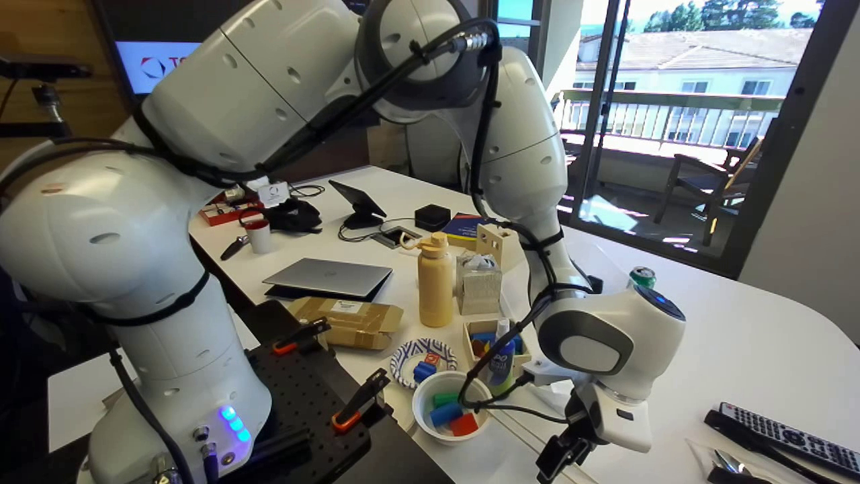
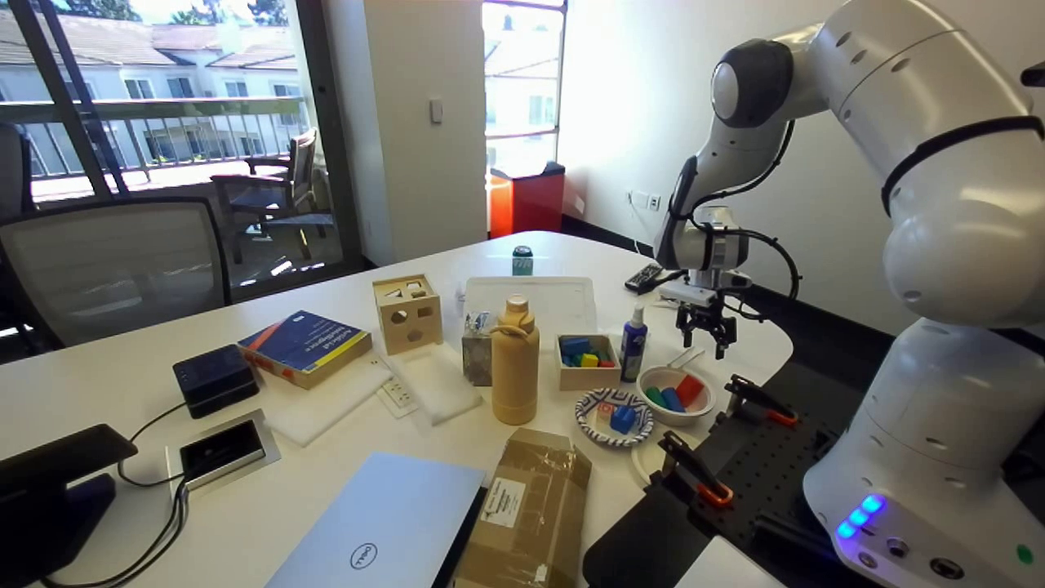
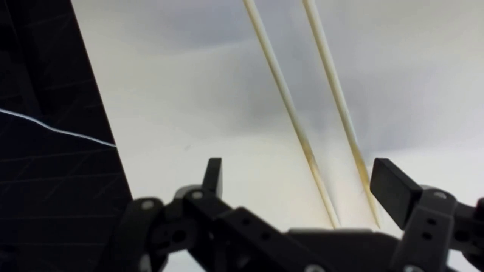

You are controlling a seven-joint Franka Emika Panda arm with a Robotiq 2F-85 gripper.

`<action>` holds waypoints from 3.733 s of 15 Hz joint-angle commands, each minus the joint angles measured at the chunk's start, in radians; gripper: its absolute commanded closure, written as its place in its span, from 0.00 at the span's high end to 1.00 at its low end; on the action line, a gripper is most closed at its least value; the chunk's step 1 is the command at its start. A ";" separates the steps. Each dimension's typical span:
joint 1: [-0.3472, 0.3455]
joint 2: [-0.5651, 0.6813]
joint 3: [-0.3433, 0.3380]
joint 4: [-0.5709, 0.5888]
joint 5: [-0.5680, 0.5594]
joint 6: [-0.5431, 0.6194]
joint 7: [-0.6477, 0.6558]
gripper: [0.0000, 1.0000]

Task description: Pick up the sticks and mix the objects in the box

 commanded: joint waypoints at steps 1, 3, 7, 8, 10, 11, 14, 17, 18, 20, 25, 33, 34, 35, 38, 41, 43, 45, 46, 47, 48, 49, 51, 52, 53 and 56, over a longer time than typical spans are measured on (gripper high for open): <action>0.006 0.025 -0.001 0.054 0.024 -0.053 0.022 1.00; 0.007 0.041 0.000 0.069 0.025 -0.064 0.026 1.00; 0.014 0.066 0.000 0.093 0.020 -0.074 0.046 1.00; 0.015 0.071 0.000 0.098 0.019 -0.075 0.047 1.00; 0.018 0.079 0.000 0.105 0.019 -0.078 0.052 1.00; 0.018 0.080 0.000 0.106 0.020 -0.079 0.058 1.00; 0.016 0.074 0.000 0.106 0.020 -0.078 0.057 0.66; 0.019 0.072 -0.001 0.103 0.018 -0.071 0.055 0.42; 0.019 0.074 0.000 0.102 0.019 -0.070 0.055 0.35; 0.020 0.075 0.002 0.095 0.020 -0.068 0.055 0.20; 0.020 0.058 -0.011 0.081 0.020 -0.099 0.064 0.05; 0.032 -0.035 -0.081 -0.020 0.007 -0.093 0.061 0.02; 0.039 -0.056 -0.094 -0.034 0.003 -0.088 0.062 0.02; 0.043 -0.081 -0.104 -0.051 0.000 -0.086 0.062 0.02; 0.066 -0.154 -0.135 -0.084 -0.016 -0.083 0.068 0.02; 0.087 -0.230 -0.147 -0.111 -0.027 -0.085 0.070 0.02; 0.113 -0.294 -0.158 -0.137 -0.046 -0.086 0.075 0.02; 0.156 -0.363 -0.181 -0.163 -0.085 -0.083 0.093 0.02; 0.181 -0.393 -0.199 -0.172 -0.119 -0.085 0.117 0.02; 0.214 -0.422 -0.221 -0.177 -0.169 -0.088 0.152 0.02; 0.247 -0.451 -0.246 -0.184 -0.226 -0.096 0.195 0.02; 0.285 -0.478 -0.273 -0.188 -0.297 -0.111 0.247 0.02; 0.350 -0.520 -0.318 -0.190 -0.442 -0.149 0.353 0.02; 0.378 -0.539 -0.334 -0.192 -0.512 -0.172 0.404 0.02; 0.396 -0.558 -0.337 -0.194 -0.571 -0.195 0.445 0.02; 0.427 -0.599 -0.311 -0.212 -0.715 -0.241 0.560 0.02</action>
